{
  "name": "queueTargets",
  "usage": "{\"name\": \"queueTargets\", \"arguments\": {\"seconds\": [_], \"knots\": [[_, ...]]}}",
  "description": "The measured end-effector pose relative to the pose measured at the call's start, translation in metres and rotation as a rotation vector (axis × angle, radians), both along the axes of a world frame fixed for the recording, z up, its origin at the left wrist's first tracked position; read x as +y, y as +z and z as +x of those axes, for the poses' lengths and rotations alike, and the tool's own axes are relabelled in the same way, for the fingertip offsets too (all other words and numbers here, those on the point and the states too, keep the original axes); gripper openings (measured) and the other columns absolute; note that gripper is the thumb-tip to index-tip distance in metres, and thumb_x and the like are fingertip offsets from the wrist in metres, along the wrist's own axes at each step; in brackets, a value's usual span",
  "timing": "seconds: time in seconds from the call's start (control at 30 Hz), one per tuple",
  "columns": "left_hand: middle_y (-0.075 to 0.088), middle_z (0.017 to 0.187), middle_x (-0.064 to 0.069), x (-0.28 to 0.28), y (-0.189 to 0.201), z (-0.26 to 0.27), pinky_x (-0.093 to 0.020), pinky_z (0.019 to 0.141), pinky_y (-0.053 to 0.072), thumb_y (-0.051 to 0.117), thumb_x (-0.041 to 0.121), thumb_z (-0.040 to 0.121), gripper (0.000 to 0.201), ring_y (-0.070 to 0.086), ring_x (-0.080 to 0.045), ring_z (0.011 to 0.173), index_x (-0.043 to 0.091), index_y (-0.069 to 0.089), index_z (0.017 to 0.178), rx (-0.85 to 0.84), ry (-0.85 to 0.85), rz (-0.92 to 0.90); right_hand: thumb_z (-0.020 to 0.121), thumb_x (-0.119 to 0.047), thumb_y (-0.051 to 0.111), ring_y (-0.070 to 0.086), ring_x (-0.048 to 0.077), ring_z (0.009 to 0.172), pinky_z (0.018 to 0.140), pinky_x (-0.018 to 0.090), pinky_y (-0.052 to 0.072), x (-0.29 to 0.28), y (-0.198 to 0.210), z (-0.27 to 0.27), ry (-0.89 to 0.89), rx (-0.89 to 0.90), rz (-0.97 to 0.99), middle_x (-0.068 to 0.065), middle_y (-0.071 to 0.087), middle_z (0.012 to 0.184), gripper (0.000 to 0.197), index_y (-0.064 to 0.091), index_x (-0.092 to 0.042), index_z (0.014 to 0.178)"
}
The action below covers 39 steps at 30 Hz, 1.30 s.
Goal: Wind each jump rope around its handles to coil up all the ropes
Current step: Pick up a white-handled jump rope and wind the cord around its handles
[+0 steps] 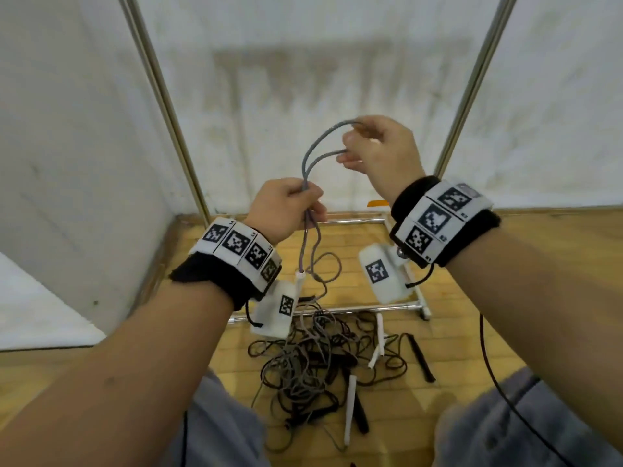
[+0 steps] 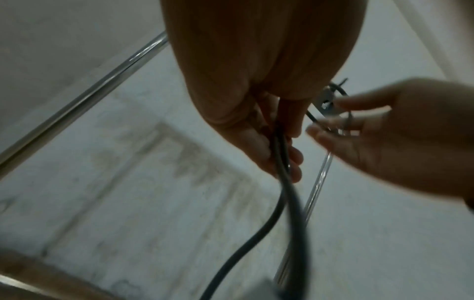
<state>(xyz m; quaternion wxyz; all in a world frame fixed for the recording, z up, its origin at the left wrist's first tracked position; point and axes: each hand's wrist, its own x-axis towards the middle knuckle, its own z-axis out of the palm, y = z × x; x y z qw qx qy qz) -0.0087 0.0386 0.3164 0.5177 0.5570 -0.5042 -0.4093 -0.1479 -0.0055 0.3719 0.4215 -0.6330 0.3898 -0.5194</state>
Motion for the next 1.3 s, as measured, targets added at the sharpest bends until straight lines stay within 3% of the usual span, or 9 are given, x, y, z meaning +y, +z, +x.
{"name": "queueTargets", "arguments": {"seconds": [0.17,0.27,0.33,0.43,0.6,0.9,1.03,1.2,1.3], "knots": [[0.064,0.062,-0.003,-0.003,0.002,-0.002,-0.035,0.063,0.058,0.055,0.010,0.095,0.014,0.067,-0.018,0.060,0.010,0.064,0.084,0.202,0.069,0.003,0.079,-0.036,0.072,0.061,0.019,0.109,0.103,0.042,0.041,0.005,-0.070,-0.015,0.305,0.220,0.279,0.005,0.066,0.112,0.062,0.043,-0.016,0.130],[0.065,0.061,-0.002,-0.011,0.001,-0.001,-0.028,0.056,0.056,0.056,0.011,0.095,0.011,0.069,-0.018,0.063,0.008,0.065,0.088,0.281,0.076,0.015,0.079,-0.049,0.064,0.063,0.004,0.102,0.090,0.024,0.046,0.008,-0.087,-0.017,0.525,0.389,0.240,-0.011,0.070,0.104,0.035,0.061,-0.033,0.111],[0.064,0.062,-0.002,-0.016,0.001,0.000,-0.026,0.056,0.055,0.058,0.011,0.094,0.009,0.069,-0.017,0.063,0.008,0.064,0.089,0.332,0.091,0.028,0.082,-0.042,0.065,0.064,0.005,0.090,0.085,0.029,0.046,0.003,-0.087,-0.011,0.546,0.510,0.179,-0.013,0.069,0.089,0.012,0.065,-0.032,0.089],[0.064,0.061,-0.001,-0.028,-0.002,0.007,-0.025,0.057,0.056,0.059,0.011,0.093,0.007,0.069,-0.016,0.064,0.009,0.063,0.088,0.398,0.133,0.049,0.087,-0.033,0.063,0.065,0.017,0.086,0.083,0.033,0.051,-0.014,-0.088,-0.004,0.548,0.605,0.189,0.003,0.068,0.088,0.016,0.065,-0.017,0.088],[0.064,0.062,0.001,-0.041,-0.014,0.014,-0.033,0.070,0.057,0.062,0.013,0.091,0.007,0.069,-0.016,0.067,0.011,0.064,0.085,0.393,0.172,0.081,0.094,-0.022,0.052,0.065,0.010,0.070,0.065,0.022,0.054,-0.024,-0.106,0.003,0.559,0.615,0.254,0.003,0.069,0.080,0.019,0.066,-0.014,0.084],[0.070,0.102,-0.003,-0.053,-0.040,0.002,-0.030,0.088,0.048,0.063,0.018,0.088,0.013,0.065,-0.014,0.096,0.013,0.068,0.099,-0.097,-0.040,0.315,0.092,-0.015,0.057,0.067,0.024,0.068,0.069,0.033,0.059,-0.052,-0.108,-0.009,0.276,0.255,0.335,0.013,0.066,0.080,0.022,0.066,0.005,0.092],[0.070,0.085,0.011,-0.048,-0.049,-0.008,-0.006,0.061,0.042,0.070,0.033,0.083,0.008,0.061,0.006,0.075,0.026,0.071,0.088,-0.483,-0.120,0.258,0.092,-0.016,0.058,0.068,0.023,0.064,0.064,0.031,0.060,-0.056,-0.105,-0.014,0.185,0.206,0.293,0.016,0.068,0.077,0.027,0.067,0.008,0.086],[0.073,0.092,0.001,-0.050,-0.051,-0.018,-0.026,0.077,0.047,0.066,0.027,0.088,0.010,0.065,-0.012,0.086,0.023,0.073,0.093,-0.492,-0.155,0.198,0.093,-0.017,0.056,0.068,0.025,0.073,0.069,0.031,0.059,-0.055,-0.100,-0.017,0.156,0.144,0.300,0.018,0.068,0.081,0.023,0.067,0.001,0.083],[0.068,0.075,-0.004,-0.050,-0.055,-0.026,-0.032,0.068,0.044,0.064,0.025,0.089,0.013,0.056,-0.016,0.067,0.016,0.074,0.090,-0.476,-0.164,0.177,0.093,-0.017,0.056,0.069,0.029,0.081,0.075,0.036,0.059,-0.053,-0.096,-0.020,0.160,0.095,0.331,0.020,0.069,0.090,0.021,0.066,-0.005,0.079]]}}
